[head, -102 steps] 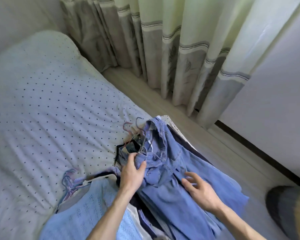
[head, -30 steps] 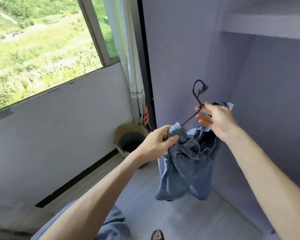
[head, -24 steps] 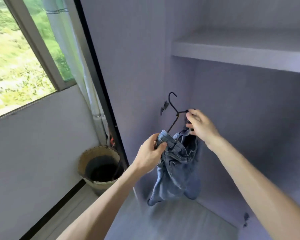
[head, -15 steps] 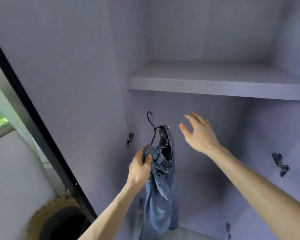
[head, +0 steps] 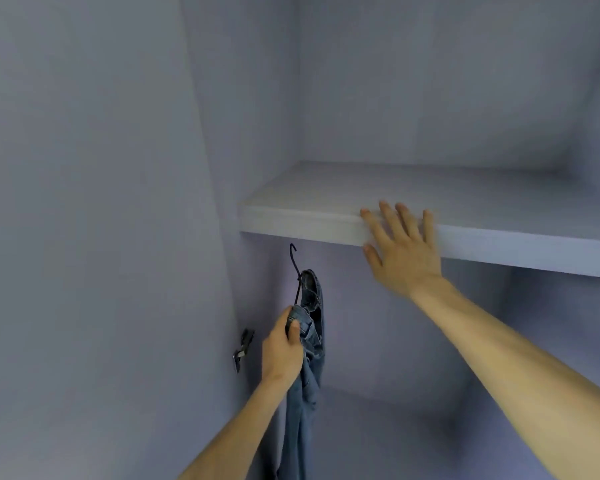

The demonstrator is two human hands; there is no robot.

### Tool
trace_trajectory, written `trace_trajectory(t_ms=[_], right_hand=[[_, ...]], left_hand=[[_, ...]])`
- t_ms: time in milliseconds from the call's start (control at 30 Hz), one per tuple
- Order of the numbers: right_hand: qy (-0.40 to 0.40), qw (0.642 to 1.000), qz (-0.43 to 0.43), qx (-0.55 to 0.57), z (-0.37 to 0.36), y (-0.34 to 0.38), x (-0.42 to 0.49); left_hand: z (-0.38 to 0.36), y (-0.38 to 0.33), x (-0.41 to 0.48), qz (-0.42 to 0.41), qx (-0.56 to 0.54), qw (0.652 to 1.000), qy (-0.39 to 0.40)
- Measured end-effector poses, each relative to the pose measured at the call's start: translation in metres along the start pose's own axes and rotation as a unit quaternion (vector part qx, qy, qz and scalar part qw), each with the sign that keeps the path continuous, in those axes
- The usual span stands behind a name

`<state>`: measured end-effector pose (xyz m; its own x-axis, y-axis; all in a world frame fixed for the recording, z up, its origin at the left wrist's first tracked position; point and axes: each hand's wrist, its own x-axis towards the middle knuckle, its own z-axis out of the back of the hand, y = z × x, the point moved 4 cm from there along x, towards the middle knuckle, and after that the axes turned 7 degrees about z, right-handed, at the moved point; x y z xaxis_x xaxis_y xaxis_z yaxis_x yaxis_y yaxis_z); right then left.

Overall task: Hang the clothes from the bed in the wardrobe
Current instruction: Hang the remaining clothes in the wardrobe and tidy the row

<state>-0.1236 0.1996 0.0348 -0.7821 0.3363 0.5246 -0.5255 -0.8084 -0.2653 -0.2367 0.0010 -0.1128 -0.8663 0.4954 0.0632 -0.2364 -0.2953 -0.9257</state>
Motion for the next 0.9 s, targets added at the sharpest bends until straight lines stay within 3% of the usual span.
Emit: trace_trajectory(t_ms=[167,333,567,767,900], right_hand=[[-0.156,0.987,0.002,-0.023,-0.033,-0.002,0.015],[-0.306,0.950,0.013,-0.057,-0.043,-0.005,0.027],[-0.357,0.931,0.023,-0.073,-0.048,-0.005,0.029],[-0.379,0.922,0.027,-0.076,-0.049,-0.006,0.033],[-0.384,0.920,0.027,-0.075,-0.050,-0.007,0.033]], left_hand=[[-0.013,0.000,0.057,-0.002,-0.039,0.998,-0.058],[-0.029,-0.017,0.107,-0.011,-0.073,0.992,-0.107],[-0.049,-0.021,0.189,-0.043,0.027,0.994,-0.097],[-0.082,-0.006,0.211,-0.034,0.058,0.992,-0.105],[-0.081,0.003,0.222,-0.024,0.138,0.985,-0.101]])
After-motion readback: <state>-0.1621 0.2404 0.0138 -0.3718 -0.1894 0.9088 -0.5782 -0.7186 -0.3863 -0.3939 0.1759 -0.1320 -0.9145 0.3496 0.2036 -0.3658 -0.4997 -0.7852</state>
